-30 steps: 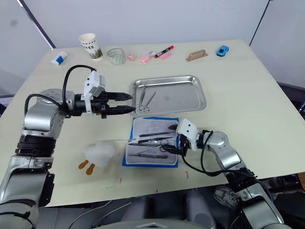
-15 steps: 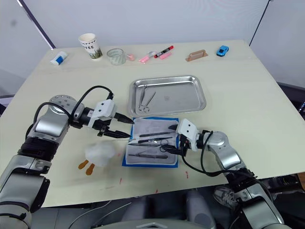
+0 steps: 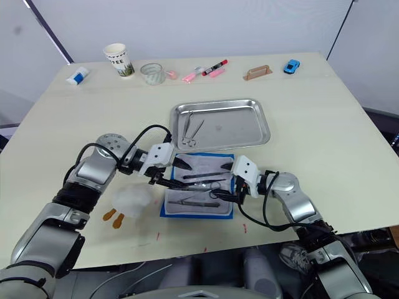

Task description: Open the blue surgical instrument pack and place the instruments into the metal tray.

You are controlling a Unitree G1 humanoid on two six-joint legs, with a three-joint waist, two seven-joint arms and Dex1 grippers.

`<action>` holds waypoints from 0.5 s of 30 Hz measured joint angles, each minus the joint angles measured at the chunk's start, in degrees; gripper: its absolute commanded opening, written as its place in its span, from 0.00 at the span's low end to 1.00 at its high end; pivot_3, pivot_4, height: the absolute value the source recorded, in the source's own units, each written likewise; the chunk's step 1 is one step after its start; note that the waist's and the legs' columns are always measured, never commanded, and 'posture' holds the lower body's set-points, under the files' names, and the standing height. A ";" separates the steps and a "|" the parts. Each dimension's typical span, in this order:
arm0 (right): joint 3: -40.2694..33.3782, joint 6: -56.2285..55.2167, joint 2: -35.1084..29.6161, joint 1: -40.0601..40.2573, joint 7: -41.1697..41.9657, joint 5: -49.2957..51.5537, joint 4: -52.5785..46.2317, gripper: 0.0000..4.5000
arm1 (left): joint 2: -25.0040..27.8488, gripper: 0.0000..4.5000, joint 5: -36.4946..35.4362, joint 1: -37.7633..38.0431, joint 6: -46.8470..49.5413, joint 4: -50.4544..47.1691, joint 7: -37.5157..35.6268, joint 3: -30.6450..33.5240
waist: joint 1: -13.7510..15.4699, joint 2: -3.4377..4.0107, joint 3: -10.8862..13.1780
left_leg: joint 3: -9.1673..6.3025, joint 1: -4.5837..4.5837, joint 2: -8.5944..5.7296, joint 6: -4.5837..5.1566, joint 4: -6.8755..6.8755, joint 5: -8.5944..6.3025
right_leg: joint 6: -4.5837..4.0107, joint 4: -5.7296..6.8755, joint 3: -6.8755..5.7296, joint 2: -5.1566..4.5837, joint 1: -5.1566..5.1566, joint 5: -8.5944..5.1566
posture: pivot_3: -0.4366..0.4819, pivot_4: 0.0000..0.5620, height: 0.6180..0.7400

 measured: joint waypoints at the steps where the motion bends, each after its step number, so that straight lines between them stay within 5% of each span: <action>1: 0.00 0.00 0.00 0.00 0.00 0.00 0.00 1.00 | -0.02 0.61 0.00 0.00 -0.04 0.04 0.02 0.00 | 0.00 0.00 0.00 | 0.00 0.00 0.00 0.00 0.00 0.00 | 0.00 0.00 0.00 0.00 0.00 0.00 | 0.48 0.27 1.00; 15: 0.00 0.01 -0.12 0.12 -0.15 0.04 -0.10 1.00 | -3.37 0.61 0.45 -1.83 -2.72 7.49 1.53 1.79 | 0.08 -0.02 -0.05 | 0.00 0.00 0.00 0.00 0.01 0.00 | 0.00 0.00 -0.02 0.00 0.01 0.00 | 0.48 0.27 1.00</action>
